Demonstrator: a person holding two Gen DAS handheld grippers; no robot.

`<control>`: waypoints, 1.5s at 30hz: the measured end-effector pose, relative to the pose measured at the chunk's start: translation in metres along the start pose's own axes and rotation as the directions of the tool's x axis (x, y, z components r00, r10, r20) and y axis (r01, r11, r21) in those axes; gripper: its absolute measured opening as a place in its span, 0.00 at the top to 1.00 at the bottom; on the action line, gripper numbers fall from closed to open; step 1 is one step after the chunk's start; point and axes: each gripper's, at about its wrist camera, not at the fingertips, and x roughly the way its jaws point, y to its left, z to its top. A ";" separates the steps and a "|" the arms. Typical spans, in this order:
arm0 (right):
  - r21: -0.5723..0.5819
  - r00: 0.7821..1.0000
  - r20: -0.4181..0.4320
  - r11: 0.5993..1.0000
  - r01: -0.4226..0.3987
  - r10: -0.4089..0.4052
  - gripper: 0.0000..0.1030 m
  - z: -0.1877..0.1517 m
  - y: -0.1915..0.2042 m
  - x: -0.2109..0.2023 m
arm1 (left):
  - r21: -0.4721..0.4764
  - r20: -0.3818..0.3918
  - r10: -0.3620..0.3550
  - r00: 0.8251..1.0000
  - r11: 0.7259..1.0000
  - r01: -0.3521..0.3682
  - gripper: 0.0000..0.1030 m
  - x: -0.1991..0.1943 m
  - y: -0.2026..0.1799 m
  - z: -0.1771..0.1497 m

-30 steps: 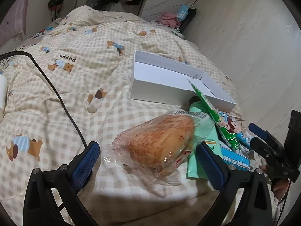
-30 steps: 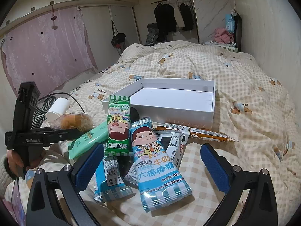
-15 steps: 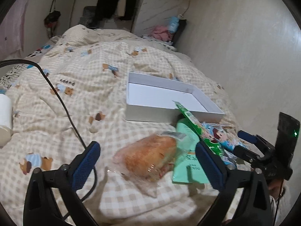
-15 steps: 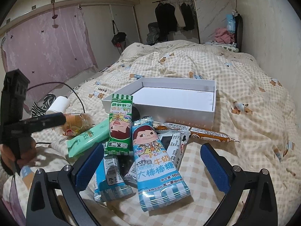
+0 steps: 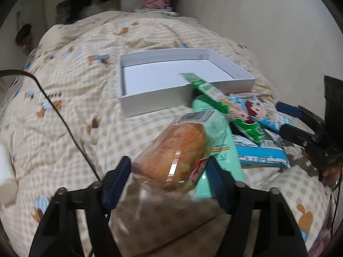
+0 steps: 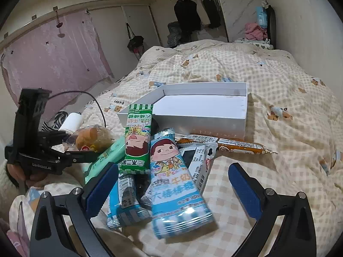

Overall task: Organize objects
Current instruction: 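Close the left gripper on the wrapped bread roll and lift it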

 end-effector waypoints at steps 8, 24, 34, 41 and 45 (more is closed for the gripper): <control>0.023 1.000 -0.010 1.000 -0.004 0.005 0.00 -0.002 -0.003 0.000 | 0.018 -0.052 0.014 0.999 1.000 -0.014 0.46 -0.007 -0.002 0.004; 0.030 1.000 -0.015 1.000 -0.006 0.007 0.00 0.000 -0.005 0.004 | -0.004 0.094 0.125 0.988 0.992 -0.125 0.46 -0.031 -0.014 -0.002; 0.039 1.000 -0.018 0.999 -0.013 0.014 0.00 0.000 -0.008 0.004 | -0.112 0.032 -0.004 0.999 0.994 0.007 0.46 -0.009 0.010 -0.009; 0.041 1.000 -0.022 0.999 -0.015 0.016 0.00 -0.001 -0.008 0.006 | -0.075 0.020 0.008 1.000 0.997 -0.006 0.43 -0.008 0.006 -0.007; 0.044 1.000 -0.024 0.999 -0.017 0.018 0.00 -0.001 -0.009 0.005 | -0.029 -0.023 0.044 0.999 0.999 -0.044 0.39 0.002 0.001 -0.001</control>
